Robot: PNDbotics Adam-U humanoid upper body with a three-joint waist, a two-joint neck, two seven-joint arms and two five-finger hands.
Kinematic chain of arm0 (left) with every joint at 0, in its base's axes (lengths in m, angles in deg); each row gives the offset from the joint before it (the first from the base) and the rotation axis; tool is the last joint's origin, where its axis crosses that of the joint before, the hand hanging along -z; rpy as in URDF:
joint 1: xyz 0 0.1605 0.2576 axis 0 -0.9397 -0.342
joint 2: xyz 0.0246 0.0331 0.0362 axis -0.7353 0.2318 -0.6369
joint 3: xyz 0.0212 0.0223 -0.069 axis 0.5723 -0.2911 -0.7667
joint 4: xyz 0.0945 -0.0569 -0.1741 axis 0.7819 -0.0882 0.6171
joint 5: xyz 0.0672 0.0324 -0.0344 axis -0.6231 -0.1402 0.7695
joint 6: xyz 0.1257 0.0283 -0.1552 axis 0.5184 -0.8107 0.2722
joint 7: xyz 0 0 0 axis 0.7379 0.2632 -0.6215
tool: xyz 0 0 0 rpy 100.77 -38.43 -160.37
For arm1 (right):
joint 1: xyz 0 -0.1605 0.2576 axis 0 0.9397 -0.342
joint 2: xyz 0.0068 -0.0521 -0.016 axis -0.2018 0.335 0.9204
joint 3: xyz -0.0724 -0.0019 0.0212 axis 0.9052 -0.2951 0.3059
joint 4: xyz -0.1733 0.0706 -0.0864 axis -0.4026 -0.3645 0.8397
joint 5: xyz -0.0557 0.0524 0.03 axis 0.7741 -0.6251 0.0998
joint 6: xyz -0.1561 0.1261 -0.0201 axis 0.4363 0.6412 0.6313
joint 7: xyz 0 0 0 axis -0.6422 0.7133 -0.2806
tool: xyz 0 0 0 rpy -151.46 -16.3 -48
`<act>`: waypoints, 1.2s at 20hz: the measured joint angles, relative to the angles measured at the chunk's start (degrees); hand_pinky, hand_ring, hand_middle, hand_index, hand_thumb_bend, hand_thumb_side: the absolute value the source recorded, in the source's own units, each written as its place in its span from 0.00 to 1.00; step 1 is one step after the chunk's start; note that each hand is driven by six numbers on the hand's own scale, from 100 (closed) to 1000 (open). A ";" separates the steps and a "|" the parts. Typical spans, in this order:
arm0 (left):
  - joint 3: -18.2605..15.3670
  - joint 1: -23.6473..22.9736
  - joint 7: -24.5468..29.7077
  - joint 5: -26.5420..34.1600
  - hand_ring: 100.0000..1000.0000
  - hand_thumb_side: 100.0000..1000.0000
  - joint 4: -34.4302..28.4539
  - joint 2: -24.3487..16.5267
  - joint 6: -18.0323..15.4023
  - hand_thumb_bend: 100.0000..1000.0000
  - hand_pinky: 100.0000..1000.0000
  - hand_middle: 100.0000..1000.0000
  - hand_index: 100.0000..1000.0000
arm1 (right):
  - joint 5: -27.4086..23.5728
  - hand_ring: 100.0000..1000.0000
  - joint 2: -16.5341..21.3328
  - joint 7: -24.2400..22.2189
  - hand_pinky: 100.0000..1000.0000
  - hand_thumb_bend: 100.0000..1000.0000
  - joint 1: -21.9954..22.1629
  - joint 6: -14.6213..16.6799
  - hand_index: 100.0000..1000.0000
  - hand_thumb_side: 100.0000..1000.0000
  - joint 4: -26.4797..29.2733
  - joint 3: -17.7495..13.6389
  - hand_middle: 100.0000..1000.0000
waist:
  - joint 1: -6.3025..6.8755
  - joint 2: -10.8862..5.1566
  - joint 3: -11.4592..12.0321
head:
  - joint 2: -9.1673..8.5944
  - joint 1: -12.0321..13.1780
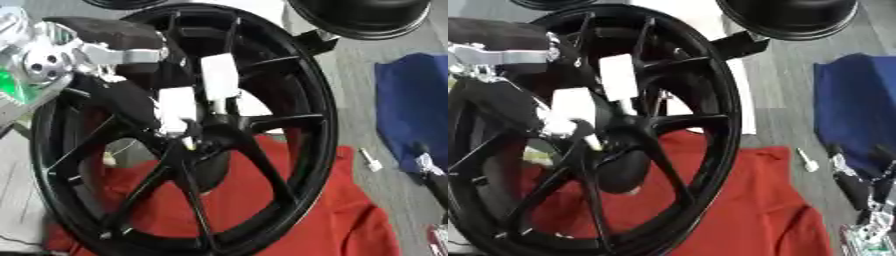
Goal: Pull the pin out of the wheel hub.
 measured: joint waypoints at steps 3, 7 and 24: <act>0.23 -0.02 0.48 -0.01 0.65 0.53 0.67 0.62 -0.48 0.32 0.70 0.61 0.77 | 0.00 0.77 0.00 0.00 0.62 0.63 -0.01 0.00 0.71 0.17 0.01 0.00 0.61 | 0.00 0.00 -0.05 | 0.00 0.07; 0.18 -0.08 0.77 0.01 0.60 0.46 0.35 0.82 -0.77 0.26 0.66 0.56 0.74 | 0.00 0.77 0.00 0.03 0.62 0.63 -0.01 -0.03 0.71 0.17 0.01 0.00 0.61 | 0.00 0.00 -0.04 | 0.00 0.10; -2.14 -1.18 -0.79 2.52 0.45 0.19 -5.62 -1.83 0.79 0.00 0.45 0.44 0.66 | 0.00 0.77 0.00 0.27 0.62 0.63 0.01 -0.25 0.71 0.17 0.01 -0.02 0.61 | 0.09 0.00 0.28 | 0.00 0.22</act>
